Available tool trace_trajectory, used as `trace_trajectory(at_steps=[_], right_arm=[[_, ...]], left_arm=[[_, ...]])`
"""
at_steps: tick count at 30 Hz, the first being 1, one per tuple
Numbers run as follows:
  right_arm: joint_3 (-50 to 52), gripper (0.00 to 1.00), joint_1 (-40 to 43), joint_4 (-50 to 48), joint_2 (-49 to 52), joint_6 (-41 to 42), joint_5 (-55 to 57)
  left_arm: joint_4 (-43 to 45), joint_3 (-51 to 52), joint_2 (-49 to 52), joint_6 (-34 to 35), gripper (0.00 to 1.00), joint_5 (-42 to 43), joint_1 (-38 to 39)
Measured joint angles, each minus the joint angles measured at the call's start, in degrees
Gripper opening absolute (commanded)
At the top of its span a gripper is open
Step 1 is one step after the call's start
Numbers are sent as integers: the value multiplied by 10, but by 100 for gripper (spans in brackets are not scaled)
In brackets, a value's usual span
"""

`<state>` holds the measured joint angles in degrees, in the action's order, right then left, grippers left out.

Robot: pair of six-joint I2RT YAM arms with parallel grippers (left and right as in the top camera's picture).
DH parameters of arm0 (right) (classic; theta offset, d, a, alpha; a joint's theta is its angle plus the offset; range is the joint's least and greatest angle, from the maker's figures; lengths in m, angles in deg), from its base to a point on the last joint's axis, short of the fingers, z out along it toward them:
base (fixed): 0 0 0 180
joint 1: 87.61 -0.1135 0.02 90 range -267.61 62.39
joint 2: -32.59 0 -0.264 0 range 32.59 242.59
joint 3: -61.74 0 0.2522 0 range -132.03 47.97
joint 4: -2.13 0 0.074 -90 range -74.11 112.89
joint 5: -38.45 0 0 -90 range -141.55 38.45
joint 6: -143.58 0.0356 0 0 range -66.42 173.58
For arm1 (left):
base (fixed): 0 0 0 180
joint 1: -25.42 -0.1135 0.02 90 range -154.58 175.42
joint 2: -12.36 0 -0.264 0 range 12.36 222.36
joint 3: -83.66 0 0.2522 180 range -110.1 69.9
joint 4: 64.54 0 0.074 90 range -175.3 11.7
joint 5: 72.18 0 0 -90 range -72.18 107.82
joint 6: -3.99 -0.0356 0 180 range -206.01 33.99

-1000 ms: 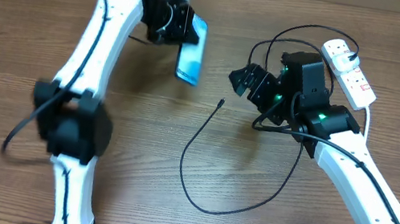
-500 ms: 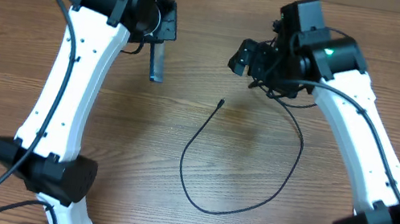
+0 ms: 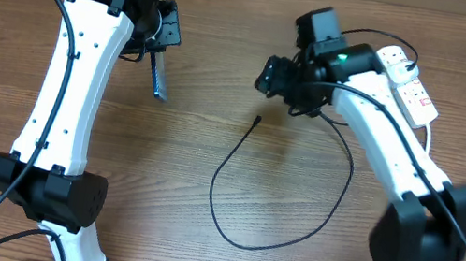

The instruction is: Plug charger to phone and switch on socket

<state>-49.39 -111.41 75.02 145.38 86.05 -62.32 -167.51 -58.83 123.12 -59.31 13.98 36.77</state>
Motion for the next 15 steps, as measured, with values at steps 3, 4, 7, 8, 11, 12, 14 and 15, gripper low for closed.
trace_trajectory(at_steps=[3,4,7,8,11,12,14,15], right_arm=[[4,69,-8,0,39,16,4],[6,68,-11,0,54,23,5],[8,64,-19,0,78,43,14],[10,64,-23,0,82,51,21],[10,59,-34,-1,84,71,44],[10,59,-39,-4,84,77,53],[10,59,-48,-8,84,85,67],[10,59,-54,-8,84,92,74]], left_arm=[[-1,0,0,0,4,2,0],[-1,0,0,0,4,2,0],[-2,0,0,0,4,2,0],[-2,0,0,0,4,2,0],[-2,0,0,0,4,2,0],[-2,0,0,0,4,2,0],[-2,0,0,0,4,2,0],[-2,0,0,0,4,2,0]])
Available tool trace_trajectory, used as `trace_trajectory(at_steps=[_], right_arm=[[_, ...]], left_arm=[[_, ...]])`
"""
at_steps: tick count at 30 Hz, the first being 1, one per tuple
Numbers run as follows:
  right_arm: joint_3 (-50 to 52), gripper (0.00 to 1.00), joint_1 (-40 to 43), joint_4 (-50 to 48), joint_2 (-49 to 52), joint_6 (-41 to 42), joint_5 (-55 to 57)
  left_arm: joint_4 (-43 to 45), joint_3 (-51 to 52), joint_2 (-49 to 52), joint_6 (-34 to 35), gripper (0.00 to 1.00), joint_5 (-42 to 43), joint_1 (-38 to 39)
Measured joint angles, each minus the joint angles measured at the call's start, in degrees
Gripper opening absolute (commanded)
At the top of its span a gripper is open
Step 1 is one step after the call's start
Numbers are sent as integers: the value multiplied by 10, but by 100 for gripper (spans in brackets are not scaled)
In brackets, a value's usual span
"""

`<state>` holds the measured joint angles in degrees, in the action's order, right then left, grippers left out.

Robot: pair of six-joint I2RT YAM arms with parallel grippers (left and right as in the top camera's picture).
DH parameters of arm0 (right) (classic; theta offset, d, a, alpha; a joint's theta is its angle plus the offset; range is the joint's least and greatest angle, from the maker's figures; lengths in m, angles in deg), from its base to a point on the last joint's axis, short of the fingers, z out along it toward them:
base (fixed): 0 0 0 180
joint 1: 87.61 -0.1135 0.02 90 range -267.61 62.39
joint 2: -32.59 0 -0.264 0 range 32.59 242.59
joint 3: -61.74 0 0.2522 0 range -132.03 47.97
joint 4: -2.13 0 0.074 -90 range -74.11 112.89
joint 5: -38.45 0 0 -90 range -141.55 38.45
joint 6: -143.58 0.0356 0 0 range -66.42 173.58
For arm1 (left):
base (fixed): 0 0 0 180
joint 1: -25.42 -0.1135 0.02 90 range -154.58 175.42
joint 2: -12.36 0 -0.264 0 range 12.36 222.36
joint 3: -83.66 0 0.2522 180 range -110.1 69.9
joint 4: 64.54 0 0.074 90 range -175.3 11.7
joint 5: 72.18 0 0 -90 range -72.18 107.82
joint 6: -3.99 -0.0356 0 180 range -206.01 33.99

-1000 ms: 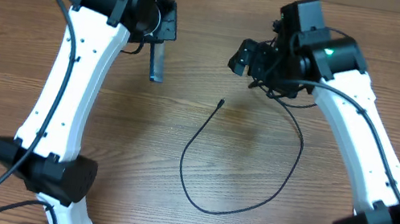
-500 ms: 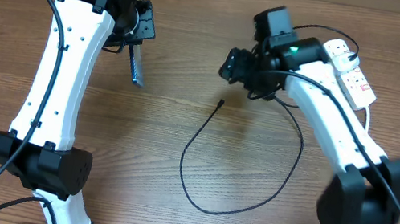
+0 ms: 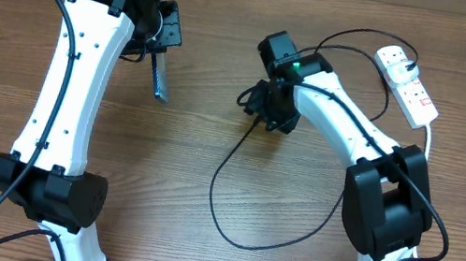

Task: Plug charger to phone and switch on socket
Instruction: 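Lower the right gripper and grasp the black cable near its USB-C plug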

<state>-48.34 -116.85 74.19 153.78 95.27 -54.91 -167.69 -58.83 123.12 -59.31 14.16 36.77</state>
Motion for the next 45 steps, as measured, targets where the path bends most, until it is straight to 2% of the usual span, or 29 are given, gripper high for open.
trace_trajectory(at_steps=[8,12,17,28,37,45], right_arm=[[7,58,-39,-17,0,39,66],[10,52,-38,-27,3,47,76],[11,52,-38,-34,15,49,82],[12,45,-38,-38,32,49,82],[21,45,-38,-46,41,48,74],[21,33,-37,-63,51,47,69]], left_arm=[[-3,0,0,0,4,0,0],[-4,0,0,0,4,0,0],[-5,0,0,0,4,0,0],[-4,0,0,0,4,0,0],[-4,0,0,0,4,0,0],[-2,0,0,-1,4,0,0]])
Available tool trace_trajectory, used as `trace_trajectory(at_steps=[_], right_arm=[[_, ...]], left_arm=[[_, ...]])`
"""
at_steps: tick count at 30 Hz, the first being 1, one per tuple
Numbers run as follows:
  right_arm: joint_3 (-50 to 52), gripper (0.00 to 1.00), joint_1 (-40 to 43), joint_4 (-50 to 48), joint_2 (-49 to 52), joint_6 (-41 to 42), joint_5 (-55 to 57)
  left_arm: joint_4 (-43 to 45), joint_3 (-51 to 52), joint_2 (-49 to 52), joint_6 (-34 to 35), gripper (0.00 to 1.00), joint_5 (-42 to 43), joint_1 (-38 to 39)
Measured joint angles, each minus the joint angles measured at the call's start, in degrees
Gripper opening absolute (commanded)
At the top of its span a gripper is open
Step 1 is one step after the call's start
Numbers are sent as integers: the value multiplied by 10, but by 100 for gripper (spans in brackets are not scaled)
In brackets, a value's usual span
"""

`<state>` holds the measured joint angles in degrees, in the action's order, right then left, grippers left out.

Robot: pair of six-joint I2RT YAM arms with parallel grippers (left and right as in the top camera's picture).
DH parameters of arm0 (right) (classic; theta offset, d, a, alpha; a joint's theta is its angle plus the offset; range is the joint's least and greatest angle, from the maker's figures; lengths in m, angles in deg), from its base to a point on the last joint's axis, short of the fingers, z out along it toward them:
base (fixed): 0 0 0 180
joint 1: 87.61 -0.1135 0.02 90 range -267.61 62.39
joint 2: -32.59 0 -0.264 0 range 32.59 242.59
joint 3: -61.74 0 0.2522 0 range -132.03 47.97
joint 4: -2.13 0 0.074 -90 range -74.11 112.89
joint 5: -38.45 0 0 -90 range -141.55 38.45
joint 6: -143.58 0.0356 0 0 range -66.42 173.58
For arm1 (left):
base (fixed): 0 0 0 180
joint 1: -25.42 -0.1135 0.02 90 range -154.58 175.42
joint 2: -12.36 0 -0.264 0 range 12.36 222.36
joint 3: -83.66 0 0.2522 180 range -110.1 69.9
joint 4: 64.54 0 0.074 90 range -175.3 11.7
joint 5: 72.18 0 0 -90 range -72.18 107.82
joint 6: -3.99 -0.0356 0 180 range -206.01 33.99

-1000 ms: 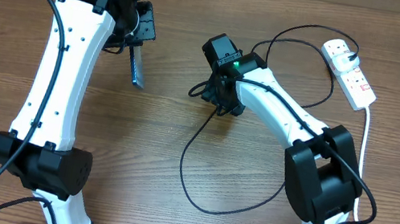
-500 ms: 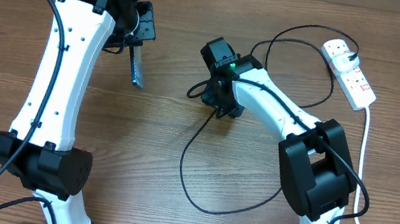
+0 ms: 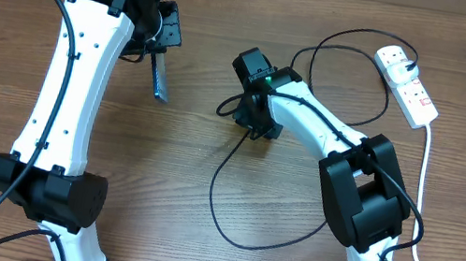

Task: Plug charger to phone and switch on socket
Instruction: 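Lower the right gripper and grasp the black cable near its USB-C plug, then hold the cable plug in the right gripper while the left holds the phone upright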

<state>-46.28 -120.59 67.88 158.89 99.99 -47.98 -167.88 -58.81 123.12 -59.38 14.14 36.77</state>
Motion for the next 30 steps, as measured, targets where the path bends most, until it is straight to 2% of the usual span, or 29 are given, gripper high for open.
trace_trajectory(at_steps=[2,4,30], right_arm=[[0,27,1,-2,0,-1,0],[0,26,3,-4,1,-1,-2],[0,22,10,12,1,0,-9]], left_arm=[[0,0,0,0,4,0,0],[0,0,0,0,4,0,0],[0,0,0,0,4,0,0]])
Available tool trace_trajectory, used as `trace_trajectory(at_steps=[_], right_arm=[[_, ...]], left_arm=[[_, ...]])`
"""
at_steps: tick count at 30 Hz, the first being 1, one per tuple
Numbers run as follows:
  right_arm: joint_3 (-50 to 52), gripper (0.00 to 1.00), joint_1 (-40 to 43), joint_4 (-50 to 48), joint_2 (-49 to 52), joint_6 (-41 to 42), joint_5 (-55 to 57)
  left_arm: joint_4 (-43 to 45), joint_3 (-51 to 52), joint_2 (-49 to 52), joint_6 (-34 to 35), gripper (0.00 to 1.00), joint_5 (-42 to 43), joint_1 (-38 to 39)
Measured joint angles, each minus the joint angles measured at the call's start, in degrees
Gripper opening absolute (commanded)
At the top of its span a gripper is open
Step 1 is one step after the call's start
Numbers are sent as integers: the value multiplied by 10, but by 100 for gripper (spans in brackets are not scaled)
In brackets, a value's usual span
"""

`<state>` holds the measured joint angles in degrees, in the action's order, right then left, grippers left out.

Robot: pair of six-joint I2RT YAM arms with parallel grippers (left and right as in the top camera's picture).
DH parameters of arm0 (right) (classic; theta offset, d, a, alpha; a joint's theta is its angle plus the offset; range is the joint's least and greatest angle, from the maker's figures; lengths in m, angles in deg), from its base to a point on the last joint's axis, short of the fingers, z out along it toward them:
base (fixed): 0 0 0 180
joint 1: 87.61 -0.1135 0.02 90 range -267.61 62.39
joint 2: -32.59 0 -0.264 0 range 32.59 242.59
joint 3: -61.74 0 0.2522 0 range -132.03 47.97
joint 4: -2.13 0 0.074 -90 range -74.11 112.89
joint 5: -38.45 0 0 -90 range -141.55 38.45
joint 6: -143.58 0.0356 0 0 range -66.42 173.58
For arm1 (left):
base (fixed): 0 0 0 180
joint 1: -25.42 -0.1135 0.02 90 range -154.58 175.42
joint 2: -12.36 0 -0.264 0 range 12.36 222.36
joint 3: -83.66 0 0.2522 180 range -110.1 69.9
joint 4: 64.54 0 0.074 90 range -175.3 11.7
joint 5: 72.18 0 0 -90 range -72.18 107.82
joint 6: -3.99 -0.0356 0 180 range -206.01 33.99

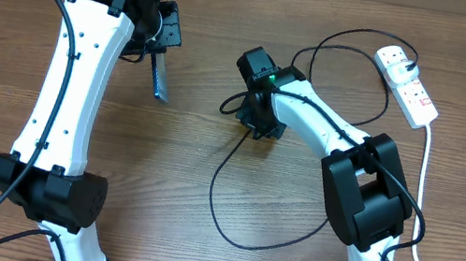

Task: Plug charger to phone and switch on socket
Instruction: 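Hold the cable plug in the right gripper while the left holds the phone upright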

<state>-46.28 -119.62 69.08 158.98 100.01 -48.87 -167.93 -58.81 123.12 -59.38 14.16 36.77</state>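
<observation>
My left gripper [156, 47] is at the back left, shut on a dark phone [159, 78] held on its edge, the free end pointing toward the front. The black charger cable [215, 194] loops over the middle of the table and runs back to the white power strip [408, 79] at the far right. My right gripper [234, 110] is low over the cable's free end, right of the phone. The plug tip is hidden under it, and its jaws do not show clearly.
The strip's white lead [419, 209] runs down the right side to the front edge. The right arm's elbow [372, 196] stands over the cable loop's right side. The left arm [68, 94] spans the table's left side.
My right gripper has shifted very slightly to the right over the cable's end. The left arm, the phone and the cable loop look unchanged.
First my right gripper was up near the power strip, with the cable's plug end lying bare at mid-table. Then it was over that end, then a little further left toward the phone, where it stays now. My left gripper has held the phone still throughout.
</observation>
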Motion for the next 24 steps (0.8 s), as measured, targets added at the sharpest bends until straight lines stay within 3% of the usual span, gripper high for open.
trace_trajectory(at_steps=[16,24], right_arm=[[2,22,0,-9,0,0,-13],[3,12,0,-11,0,1,-14]], left_arm=[[0,0,0,0,4,0,0],[0,0,0,0,4,0,0]])
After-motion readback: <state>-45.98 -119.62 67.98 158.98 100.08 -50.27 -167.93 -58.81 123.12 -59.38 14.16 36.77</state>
